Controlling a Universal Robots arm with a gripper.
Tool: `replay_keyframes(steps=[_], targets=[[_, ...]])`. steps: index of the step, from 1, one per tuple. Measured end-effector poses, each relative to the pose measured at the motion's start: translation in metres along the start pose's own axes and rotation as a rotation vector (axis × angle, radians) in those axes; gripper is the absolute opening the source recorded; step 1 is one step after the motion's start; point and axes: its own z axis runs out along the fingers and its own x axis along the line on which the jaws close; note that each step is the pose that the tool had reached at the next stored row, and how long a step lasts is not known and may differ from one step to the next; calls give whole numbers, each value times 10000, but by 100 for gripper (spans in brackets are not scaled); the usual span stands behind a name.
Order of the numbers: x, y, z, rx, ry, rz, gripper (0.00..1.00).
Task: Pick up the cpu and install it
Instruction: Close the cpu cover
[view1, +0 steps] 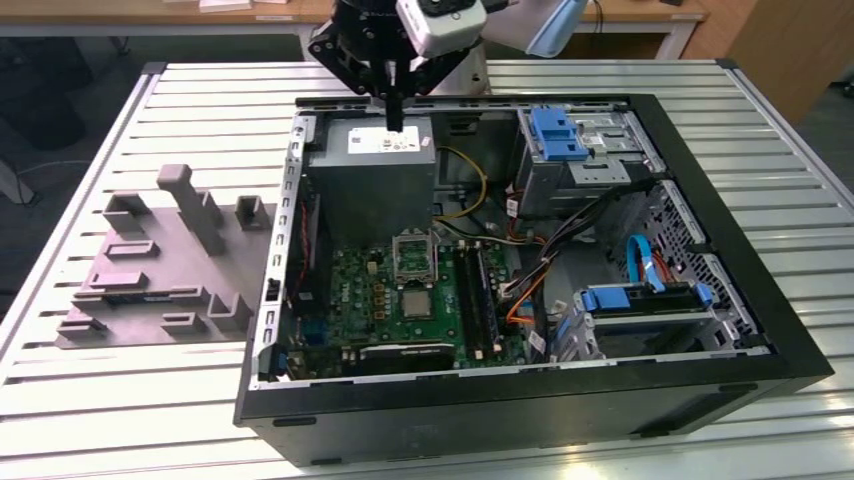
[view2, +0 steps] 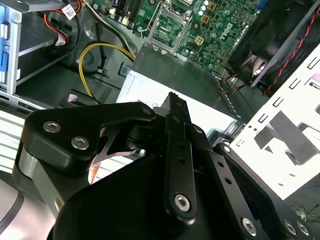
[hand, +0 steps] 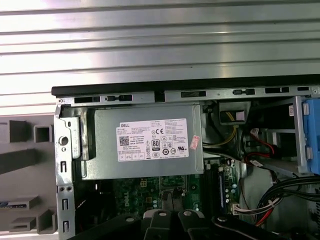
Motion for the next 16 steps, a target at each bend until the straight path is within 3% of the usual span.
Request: replay_keyframes(steps=[11,13,16], targets=[[11,-1,0,-1,0,1,11],[10,1,-54,0,0,0,11],[7,7,-194,0,0,0,11]])
